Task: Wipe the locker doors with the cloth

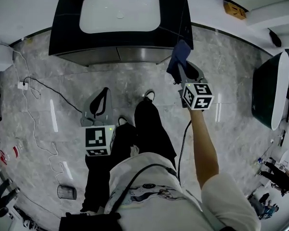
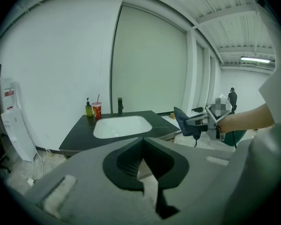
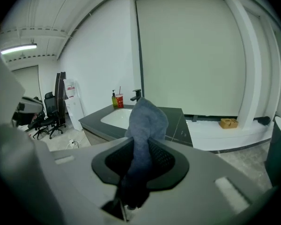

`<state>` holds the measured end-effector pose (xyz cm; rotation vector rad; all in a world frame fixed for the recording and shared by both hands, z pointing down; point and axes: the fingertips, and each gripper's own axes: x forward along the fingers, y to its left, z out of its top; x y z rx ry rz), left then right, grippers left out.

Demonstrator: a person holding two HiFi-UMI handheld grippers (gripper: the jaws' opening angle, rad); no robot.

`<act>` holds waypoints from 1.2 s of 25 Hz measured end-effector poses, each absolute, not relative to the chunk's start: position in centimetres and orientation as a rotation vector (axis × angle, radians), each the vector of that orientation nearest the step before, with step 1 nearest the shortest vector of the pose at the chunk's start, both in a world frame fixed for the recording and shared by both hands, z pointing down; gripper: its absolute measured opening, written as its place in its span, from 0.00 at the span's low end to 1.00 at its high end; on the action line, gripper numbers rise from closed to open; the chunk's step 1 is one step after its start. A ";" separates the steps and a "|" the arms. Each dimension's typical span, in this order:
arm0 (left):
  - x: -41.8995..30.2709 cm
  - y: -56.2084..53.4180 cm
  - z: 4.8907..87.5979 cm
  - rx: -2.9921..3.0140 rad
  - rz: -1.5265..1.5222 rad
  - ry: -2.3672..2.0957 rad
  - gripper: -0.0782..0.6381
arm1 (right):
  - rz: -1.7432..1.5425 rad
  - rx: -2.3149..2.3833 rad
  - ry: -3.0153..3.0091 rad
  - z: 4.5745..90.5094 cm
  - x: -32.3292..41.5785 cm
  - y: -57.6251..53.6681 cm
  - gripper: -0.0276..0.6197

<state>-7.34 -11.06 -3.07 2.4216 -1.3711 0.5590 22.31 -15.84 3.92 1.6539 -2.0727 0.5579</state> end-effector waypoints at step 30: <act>-7.2 -9.9 39.9 2.556 0.314 -1.696 0.11 | -0.351 1.642 -2.380 32.9 22.5 -14.9 0.18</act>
